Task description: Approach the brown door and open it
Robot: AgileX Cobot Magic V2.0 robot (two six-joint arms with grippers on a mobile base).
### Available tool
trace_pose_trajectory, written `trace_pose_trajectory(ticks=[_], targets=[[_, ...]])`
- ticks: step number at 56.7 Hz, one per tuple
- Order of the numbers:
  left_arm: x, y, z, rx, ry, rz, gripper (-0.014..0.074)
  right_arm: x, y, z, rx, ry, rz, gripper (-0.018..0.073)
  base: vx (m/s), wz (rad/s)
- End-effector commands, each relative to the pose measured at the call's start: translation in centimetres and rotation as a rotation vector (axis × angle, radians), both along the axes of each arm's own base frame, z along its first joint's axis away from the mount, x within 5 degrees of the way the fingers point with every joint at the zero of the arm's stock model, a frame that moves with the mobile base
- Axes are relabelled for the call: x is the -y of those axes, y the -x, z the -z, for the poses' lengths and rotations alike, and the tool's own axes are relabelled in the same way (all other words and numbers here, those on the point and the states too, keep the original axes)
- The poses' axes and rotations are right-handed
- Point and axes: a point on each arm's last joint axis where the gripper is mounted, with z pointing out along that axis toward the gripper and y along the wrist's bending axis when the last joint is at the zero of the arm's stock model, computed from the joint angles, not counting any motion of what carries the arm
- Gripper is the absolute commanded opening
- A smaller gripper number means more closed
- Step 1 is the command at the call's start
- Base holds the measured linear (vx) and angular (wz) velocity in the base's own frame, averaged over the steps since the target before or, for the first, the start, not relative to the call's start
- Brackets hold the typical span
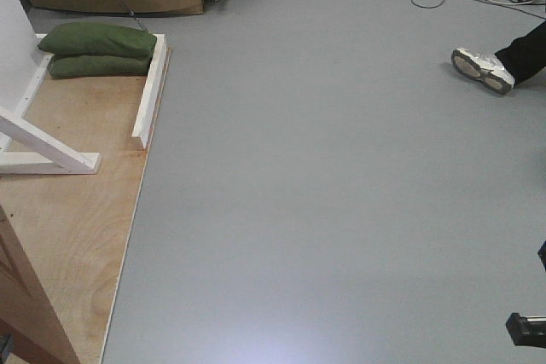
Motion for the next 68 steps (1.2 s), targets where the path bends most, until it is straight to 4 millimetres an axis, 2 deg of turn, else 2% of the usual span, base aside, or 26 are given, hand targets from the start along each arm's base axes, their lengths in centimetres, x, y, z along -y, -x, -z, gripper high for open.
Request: trace_pose_trajectory(ticks=[1, 31, 39, 44, 50, 68], targets=[[0.0, 0.0, -1.4, 0.110, 0.004, -0.001, -0.0006, 0.0, -0.1, -0.7, 0.090, 0.009, 0.001, 0.0000, 0.06, 0.00], [0.0, 0.0, -1.4, 0.109, 0.004, -0.001, -0.0006, 0.0, -0.1, -0.7, 0.090, 0.009, 0.001, 0.0000, 0.03, 0.00], [-0.1, 0.0, -2.3, 0.107, 0.003, -0.021, -0.0006, 0.0, -0.1, -0.7, 0.090, 0.009, 0.001, 0.0000, 0.00, 0.00], [-0.2, 0.1, -3.9, 0.100, 0.002, -0.042, -0.0006, 0.0, -0.1, -0.7, 0.090, 0.009, 0.001, 0.0000, 0.00, 0.00], [-0.3, 0.2, -6.9, 0.093, 0.001, -0.059, -0.0006, 0.0, -0.1, -0.7, 0.090, 0.009, 0.001, 0.0000, 0.00, 0.00], [-0.9, -1.4, -17.0, 0.226, -0.059, -0.118, -0.0006, 0.0, -0.1, -0.7, 0.090, 0.009, 0.001, 0.0000, 0.00, 0.00]])
